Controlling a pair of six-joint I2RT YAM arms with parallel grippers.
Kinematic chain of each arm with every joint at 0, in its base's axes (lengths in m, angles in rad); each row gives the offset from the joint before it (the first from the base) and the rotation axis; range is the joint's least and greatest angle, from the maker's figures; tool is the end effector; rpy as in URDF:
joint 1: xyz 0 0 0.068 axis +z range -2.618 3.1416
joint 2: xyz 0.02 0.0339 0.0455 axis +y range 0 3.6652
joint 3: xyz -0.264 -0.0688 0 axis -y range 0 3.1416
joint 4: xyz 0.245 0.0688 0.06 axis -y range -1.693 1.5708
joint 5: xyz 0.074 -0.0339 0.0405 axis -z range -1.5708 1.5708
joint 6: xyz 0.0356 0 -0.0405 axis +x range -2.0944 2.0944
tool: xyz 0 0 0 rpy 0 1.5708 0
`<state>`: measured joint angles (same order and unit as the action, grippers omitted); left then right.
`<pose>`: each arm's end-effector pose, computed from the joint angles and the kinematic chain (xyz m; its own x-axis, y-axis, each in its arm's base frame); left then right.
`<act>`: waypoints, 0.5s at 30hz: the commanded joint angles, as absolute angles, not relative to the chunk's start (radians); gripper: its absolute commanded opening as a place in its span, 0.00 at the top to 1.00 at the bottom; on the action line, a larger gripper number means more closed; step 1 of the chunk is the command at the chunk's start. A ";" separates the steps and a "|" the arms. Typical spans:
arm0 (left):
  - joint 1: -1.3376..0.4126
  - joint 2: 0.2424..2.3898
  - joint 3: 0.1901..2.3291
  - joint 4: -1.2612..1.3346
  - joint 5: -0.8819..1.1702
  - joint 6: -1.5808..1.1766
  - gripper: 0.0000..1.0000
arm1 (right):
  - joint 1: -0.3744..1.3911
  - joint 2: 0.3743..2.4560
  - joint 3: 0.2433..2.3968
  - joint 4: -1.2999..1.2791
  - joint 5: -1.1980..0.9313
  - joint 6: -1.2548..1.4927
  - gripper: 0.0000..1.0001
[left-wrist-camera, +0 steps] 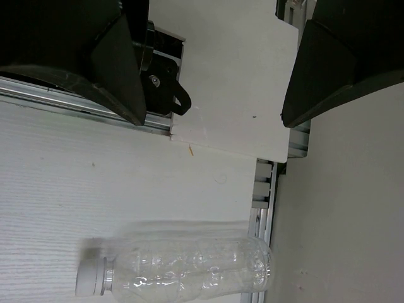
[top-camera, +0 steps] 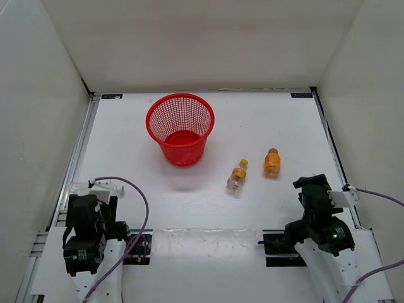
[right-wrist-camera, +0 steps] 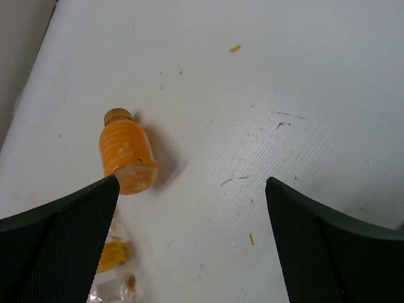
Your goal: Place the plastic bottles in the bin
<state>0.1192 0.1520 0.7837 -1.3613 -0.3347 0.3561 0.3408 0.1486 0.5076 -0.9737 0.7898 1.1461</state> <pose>0.0002 0.0118 0.2748 -0.7442 0.2425 -0.6223 -0.1024 0.8793 0.4651 0.0538 -0.0077 0.2377 0.0599 0.7018 -0.7098 0.6236 0.5289 0.5756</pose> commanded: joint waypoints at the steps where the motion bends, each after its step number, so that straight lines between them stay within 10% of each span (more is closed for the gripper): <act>1: 0.115 0.155 0.794 -1.430 -0.347 0.339 0.00 | 0.345 0.179 0.503 -0.933 0.807 1.152 0.00; 15: 0.115 0.498 0.807 -1.185 -0.309 1.101 0.00 | 0.345 0.376 0.503 -0.718 0.759 1.022 0.00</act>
<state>0.1192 0.4149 0.8143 -1.3064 -0.3313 0.8837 0.3408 0.3435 0.5068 -0.8070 0.7620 1.0641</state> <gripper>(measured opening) 0.993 0.997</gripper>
